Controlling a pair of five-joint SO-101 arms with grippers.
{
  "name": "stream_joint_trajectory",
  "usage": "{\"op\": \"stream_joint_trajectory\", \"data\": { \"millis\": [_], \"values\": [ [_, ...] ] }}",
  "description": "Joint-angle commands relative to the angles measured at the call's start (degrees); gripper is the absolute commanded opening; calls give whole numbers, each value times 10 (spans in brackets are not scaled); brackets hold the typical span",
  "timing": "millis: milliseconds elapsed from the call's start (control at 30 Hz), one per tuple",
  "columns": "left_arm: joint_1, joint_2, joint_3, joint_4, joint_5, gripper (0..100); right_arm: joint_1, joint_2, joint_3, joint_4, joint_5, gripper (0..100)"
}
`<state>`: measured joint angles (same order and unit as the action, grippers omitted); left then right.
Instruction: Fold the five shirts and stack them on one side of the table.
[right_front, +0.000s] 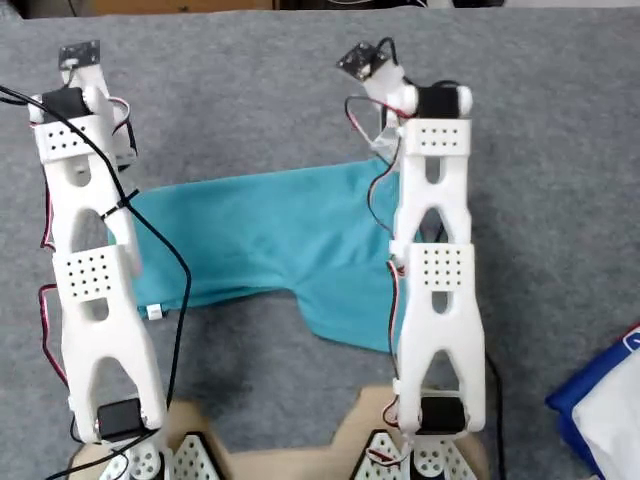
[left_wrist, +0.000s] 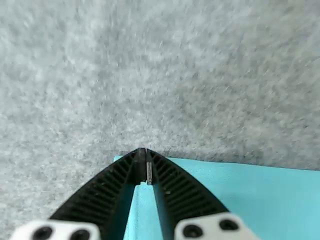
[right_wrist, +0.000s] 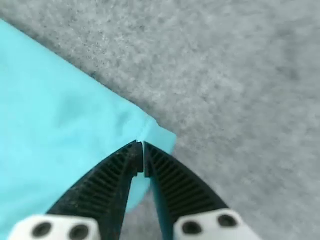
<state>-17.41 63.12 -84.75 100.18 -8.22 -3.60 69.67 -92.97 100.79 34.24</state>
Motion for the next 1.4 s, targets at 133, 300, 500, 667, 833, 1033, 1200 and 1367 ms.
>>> {"op": "stream_joint_trajectory", "data": {
  "millis": [133, 300, 500, 667, 833, 1033, 1200, 1367],
  "values": [
    [-1, -170, 54, 9, -3, 18, 16, -178, -12, 18, 55, 130],
    [3, -302, 178, 9, -14, 18, 19, -316, 131, 18, 76, 130],
    [1, -479, 369, 5, -15, 19, -12, -516, 395, 13, 127, 130],
    [-1, -608, 522, 5, -40, 19, -31, -641, 601, 8, 183, 130],
    [-15, -705, 706, -32, -49, 19, -66, -757, 856, -65, 222, 130],
    [-67, -881, 995, -200, -51, 19, -100, -930, 1143, -166, 260, 133],
    [-68, -1042, 1174, -255, -51, 19, -128, -1033, 1287, -181, 256, 133],
    [-66, -1122, 1225, -195, -50, 19, -150, -1111, 1396, -164, 244, 134]
  ]
}}
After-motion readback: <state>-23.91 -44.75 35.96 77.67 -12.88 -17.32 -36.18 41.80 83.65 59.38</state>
